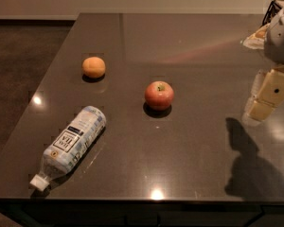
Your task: Move apple near blue plastic bottle
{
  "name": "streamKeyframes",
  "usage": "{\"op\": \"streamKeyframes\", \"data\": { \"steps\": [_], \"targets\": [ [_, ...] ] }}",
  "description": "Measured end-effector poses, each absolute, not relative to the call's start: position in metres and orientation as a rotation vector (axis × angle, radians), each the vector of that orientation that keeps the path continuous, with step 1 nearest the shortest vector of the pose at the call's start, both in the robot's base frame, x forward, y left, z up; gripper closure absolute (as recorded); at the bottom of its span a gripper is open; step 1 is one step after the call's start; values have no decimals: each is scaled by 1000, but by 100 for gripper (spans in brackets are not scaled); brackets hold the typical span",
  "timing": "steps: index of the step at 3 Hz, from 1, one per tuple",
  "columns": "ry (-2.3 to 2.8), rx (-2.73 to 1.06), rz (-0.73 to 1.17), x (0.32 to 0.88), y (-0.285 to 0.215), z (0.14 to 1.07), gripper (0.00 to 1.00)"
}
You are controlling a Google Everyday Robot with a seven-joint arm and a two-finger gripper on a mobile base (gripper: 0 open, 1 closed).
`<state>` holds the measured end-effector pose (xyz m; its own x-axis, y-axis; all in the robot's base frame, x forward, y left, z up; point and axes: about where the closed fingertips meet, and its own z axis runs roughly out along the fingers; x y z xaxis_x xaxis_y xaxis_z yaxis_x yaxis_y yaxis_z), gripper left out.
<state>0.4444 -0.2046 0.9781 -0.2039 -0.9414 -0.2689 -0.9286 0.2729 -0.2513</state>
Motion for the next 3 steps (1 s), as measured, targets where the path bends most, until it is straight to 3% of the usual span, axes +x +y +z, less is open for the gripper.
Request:
{"op": "streamKeyframes", "data": {
  "steps": [3],
  "targets": [
    [2138, -1659, 27, 466, -155, 945, 0]
  ]
}}
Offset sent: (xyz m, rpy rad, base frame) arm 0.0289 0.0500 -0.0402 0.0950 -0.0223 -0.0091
